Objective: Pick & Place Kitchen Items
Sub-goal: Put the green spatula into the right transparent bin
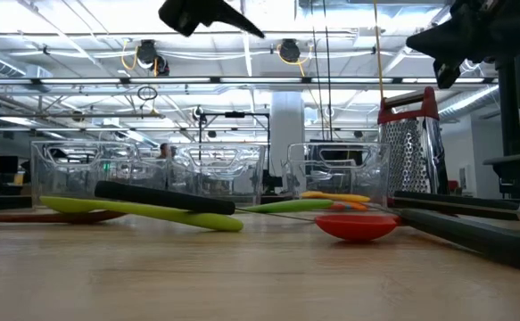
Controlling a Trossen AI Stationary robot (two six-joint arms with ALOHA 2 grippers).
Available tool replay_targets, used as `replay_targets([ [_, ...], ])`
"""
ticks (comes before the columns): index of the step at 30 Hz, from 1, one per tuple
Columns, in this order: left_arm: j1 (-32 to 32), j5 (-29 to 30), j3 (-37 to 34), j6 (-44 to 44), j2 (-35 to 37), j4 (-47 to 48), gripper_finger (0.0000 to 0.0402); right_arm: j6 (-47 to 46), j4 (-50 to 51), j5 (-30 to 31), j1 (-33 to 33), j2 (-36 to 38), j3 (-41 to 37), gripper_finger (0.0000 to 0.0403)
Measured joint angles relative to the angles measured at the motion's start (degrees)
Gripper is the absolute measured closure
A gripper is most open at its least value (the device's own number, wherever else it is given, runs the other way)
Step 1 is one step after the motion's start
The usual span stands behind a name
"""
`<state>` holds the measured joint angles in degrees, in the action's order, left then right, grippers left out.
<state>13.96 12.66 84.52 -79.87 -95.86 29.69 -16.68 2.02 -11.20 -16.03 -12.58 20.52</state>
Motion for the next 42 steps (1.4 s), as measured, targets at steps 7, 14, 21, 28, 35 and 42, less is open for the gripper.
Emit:
replay_targets([
  [7, 0.0, -2.2, 0.1, -17.1, -5.6, 2.4, 0.0096, 1.3, -0.3, -4.3, 0.0, 0.6, 0.0, 0.0403],
  [14, -0.5, -2.4, 0.1, -27.0, -9.4, 7.2, 0.0096, 1.6, -0.1, -5.6, 0.0, 1.1, 0.0, 0.0403],
  [21, -2.3, -3.0, 0.1, -28.0, -12.5, 7.0, 0.0096, 1.6, -0.1, -5.7, 0.0, 1.1, 0.1, 0.0403],
  [28, -3.5, -7.0, 0.1, -25.5, -14.4, 7.2, 0.0096, 1.7, 0.0, -7.2, 0.0, 1.1, 0.1, 0.0403],
  [35, -3.5, -5.2, -0.5, -28.6, -14.6, 12.6, 0.0096, 2.6, -0.1, -8.5, 0.0, 1.1, 0.1, 0.0403],
  [42, -3.4, -5.1, -0.5, -27.0, -14.6, 12.5, 0.0096, 2.6, -0.1, -8.5, 0.0, 1.1, 0.1, 0.0403],
])
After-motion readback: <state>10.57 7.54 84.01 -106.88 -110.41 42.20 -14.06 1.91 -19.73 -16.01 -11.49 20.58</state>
